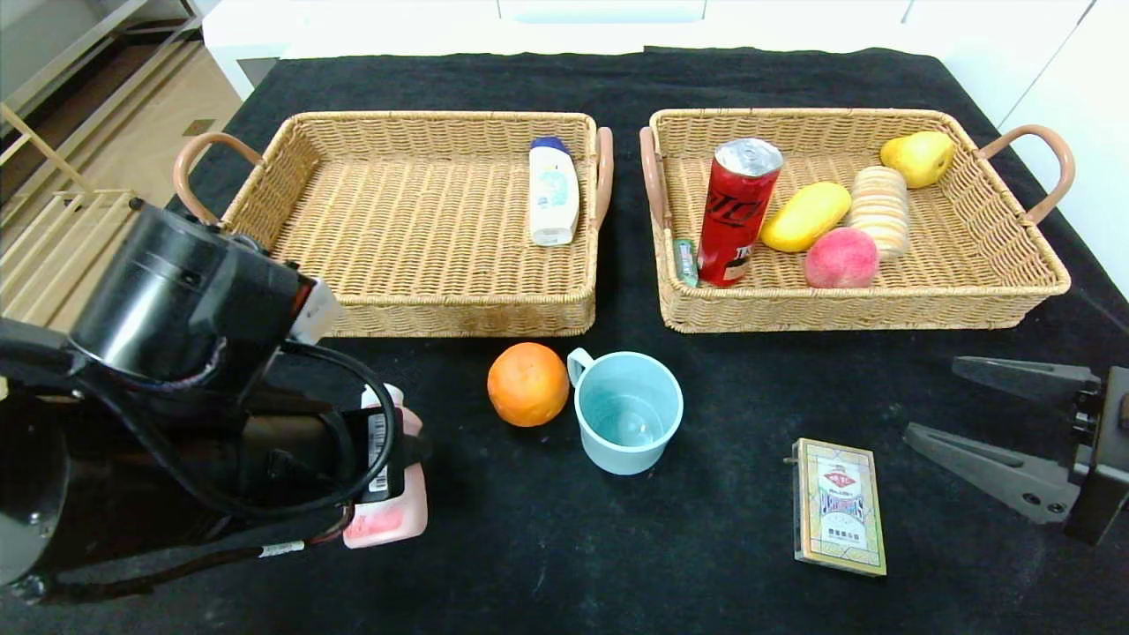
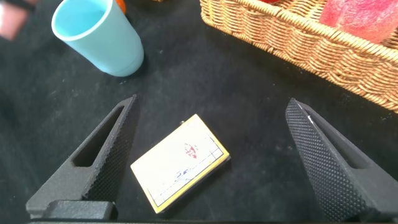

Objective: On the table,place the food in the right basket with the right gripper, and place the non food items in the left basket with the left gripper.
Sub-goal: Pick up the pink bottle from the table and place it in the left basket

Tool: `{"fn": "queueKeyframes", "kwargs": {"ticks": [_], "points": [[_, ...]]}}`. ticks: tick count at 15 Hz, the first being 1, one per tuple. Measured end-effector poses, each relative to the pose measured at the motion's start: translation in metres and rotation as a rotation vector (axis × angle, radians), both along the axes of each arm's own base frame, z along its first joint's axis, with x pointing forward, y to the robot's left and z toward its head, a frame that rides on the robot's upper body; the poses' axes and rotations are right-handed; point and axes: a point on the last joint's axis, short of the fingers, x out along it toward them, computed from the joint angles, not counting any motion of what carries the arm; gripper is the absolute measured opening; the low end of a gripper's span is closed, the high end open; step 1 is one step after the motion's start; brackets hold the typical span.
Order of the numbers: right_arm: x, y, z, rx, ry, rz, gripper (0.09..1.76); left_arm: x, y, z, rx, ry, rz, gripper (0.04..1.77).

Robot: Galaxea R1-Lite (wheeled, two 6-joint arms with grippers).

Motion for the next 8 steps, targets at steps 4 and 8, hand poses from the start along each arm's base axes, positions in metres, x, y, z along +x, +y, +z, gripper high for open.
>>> {"fn": "queueKeyframes", "kwargs": {"ticks": [4,8], "points": [[0.0,0.0,-0.003,-0.002,0.012,0.0,1.71,0.006,0.009,0.031,-0.002,-0.112,-0.01,0.83],[0.0,0.0,0.0,0.0,-0.002,-0.001,1.71,0.019,0.015,0.063,-0.03,-0.22,-0.039,0.83]]}}
